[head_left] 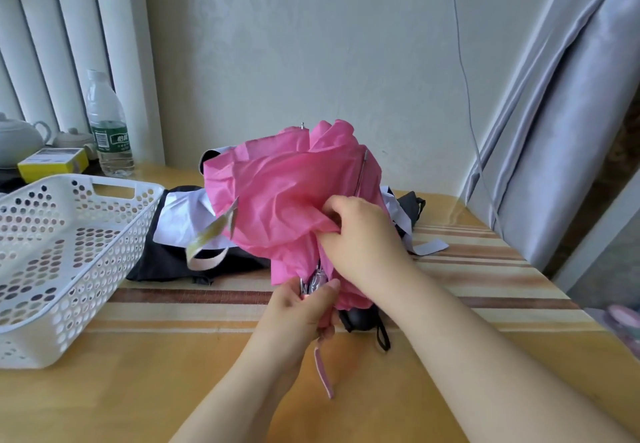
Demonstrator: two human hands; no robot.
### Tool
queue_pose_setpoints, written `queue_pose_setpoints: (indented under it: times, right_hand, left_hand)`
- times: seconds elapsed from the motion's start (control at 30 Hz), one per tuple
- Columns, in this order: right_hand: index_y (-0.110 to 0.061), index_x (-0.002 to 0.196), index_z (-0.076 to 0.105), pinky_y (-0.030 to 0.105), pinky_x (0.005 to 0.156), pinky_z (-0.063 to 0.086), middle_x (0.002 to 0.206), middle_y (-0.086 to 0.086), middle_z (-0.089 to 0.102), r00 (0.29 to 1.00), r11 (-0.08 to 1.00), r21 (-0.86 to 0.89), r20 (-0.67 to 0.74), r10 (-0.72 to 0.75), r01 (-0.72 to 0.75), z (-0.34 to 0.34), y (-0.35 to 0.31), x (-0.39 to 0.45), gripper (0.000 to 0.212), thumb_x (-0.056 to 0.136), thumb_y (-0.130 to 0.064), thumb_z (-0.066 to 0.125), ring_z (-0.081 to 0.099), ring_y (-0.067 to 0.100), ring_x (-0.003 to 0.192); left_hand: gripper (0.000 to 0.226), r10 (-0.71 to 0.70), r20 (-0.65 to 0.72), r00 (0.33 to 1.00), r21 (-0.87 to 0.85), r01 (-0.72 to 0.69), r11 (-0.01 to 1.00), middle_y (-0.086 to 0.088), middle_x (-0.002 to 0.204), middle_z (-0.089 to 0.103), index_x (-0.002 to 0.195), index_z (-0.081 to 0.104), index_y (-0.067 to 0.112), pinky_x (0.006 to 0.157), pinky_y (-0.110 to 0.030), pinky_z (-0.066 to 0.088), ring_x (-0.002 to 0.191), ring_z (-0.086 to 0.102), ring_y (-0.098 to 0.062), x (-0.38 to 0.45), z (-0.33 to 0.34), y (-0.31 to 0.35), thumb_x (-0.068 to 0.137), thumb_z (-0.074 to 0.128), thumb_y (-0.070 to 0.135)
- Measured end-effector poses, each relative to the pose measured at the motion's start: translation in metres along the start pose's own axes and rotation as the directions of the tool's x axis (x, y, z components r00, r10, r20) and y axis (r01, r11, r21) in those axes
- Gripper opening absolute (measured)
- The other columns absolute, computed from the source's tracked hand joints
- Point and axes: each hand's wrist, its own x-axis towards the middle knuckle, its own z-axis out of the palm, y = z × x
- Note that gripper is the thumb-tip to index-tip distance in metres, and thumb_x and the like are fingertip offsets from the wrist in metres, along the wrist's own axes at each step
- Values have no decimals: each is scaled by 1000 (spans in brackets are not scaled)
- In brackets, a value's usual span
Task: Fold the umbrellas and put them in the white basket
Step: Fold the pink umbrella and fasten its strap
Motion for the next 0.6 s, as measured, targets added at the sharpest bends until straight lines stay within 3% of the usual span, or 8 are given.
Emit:
queue_pose_setpoints:
  times: [0.1, 0.2, 0.23, 0.33, 0.4, 0.47, 0.57, 0.6]
  right_hand:
    - [-17, 85, 66, 25, 60, 39, 68, -6, 60, 999, 994, 106, -25, 45, -43, -6, 7, 0, 11, 88, -24, 58, 58, 18, 72]
    - [-8, 79, 62, 29, 56, 33, 60, -2, 54, 978, 938, 289, -23, 207, -191, -9, 12, 5, 16, 88, -12, 49, 45, 18, 61]
    - [-3, 80, 59, 29, 58, 34, 63, 3, 54, 940, 819, 490, 5, 340, -299, -9, 18, 9, 18, 90, -9, 46, 45, 19, 62]
    - [-8, 105, 61, 36, 66, 53, 90, 11, 66, 772, 12, 917, 329, 544, -399, -15, 31, 13, 17, 97, -18, 49, 62, 24, 83]
    - [-15, 118, 58, 38, 69, 58, 110, 12, 66, 751, -129, 940, 330, 572, -315, -11, 50, 5, 23, 97, -22, 54, 64, 26, 97]
    - [-23, 118, 58, 32, 65, 59, 111, 5, 66, 753, 55, 944, 224, 619, -325, -5, 66, -10, 24, 94, -25, 60, 64, 21, 98]
    - [-20, 84, 63, 34, 64, 53, 79, -1, 64, 812, 586, 749, -113, 573, -309, -8, 85, -26, 8, 91, -16, 60, 61, 17, 74]
    - [-20, 78, 62, 39, 66, 52, 72, -1, 62, 835, 668, 687, -165, 526, -286, -11, 90, -29, 15, 91, -13, 58, 60, 16, 68]
  left_hand:
    - [18, -6, 19, 1000, -33, 7, 999, -8, 58, 52, 78, 52, 4, 50, -28, 34, 54, 43, -20, -1, 0, 0, 89, 63, 13]
    - [19, -23, 52, 998, -102, 29, 994, -8, 61, 52, 72, 57, 7, 47, -25, 33, 53, 43, -18, -1, -1, 5, 79, 67, 22]
    - [18, -33, 64, 997, -136, 41, 990, -8, 62, 51, 70, 60, 9, 46, -23, 34, 52, 44, -16, -1, -2, 6, 75, 68, 24]
    - [17, -31, 108, 994, -268, 59, 962, -6, 64, 50, 67, 63, 13, 42, -19, 35, 51, 46, -12, 1, -4, 9, 74, 76, 22]
    - [17, -25, 122, 992, -323, 63, 944, -6, 64, 51, 64, 63, 14, 41, -19, 33, 50, 46, -12, 2, -5, 11, 72, 76, 23]
    - [24, -29, 111, 993, -342, 66, 937, -6, 65, 50, 67, 59, 12, 40, -18, 33, 49, 46, -11, 1, -5, 13, 77, 75, 26]
    - [34, -57, 58, 997, -342, 74, 937, -4, 65, 51, 83, 53, 11, 39, -18, 34, 49, 45, -11, 1, -3, 14, 76, 58, 44]
    - [40, -72, 40, 997, -347, 81, 934, -4, 65, 52, 89, 52, 11, 38, -18, 35, 50, 45, -11, 1, -3, 14, 76, 54, 49]
